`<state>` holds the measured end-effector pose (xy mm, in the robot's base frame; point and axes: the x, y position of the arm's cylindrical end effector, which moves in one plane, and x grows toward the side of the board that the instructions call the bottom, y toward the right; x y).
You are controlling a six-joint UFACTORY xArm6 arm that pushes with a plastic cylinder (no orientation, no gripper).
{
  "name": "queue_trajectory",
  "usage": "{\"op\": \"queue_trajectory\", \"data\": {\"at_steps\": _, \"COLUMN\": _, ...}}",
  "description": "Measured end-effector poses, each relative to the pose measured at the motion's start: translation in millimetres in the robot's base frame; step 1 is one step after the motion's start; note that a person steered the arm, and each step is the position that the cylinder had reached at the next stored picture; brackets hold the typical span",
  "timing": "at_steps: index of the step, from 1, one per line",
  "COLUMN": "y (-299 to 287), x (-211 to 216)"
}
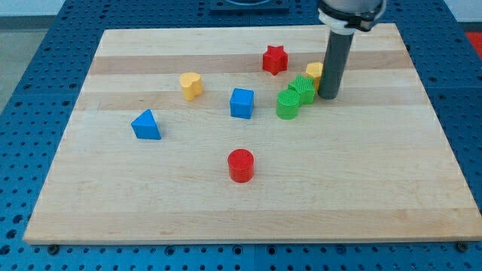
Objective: Slide the hexagon above the green star
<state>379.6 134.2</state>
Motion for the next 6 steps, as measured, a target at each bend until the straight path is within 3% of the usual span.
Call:
{"op": "queue_trajectory", "data": {"at_steps": 3, "y": 11.6, "x": -34.4}}
{"op": "queue_trajectory", "data": {"at_steps": 6, "y": 9.4, "x": -36.1}}
